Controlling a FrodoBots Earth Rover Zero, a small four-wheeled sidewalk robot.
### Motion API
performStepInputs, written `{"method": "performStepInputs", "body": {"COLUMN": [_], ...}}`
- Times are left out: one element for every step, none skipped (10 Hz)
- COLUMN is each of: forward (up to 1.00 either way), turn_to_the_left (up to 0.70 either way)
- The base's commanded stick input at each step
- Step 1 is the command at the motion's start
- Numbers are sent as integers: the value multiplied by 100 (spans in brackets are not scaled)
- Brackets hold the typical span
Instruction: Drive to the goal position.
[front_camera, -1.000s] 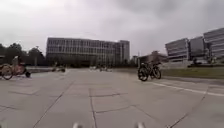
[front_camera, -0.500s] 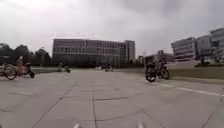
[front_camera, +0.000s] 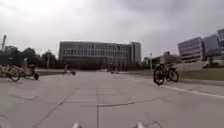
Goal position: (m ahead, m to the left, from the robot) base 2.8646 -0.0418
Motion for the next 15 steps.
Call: {"method": "performStepInputs", "body": {"forward": [50,50,50,50,50,50,50,50,50,50,50,50,50,50,50], "turn_to_the_left": [9,0,0,0,0,0,0,0,0,0,-1,-2,0,0,0]}}
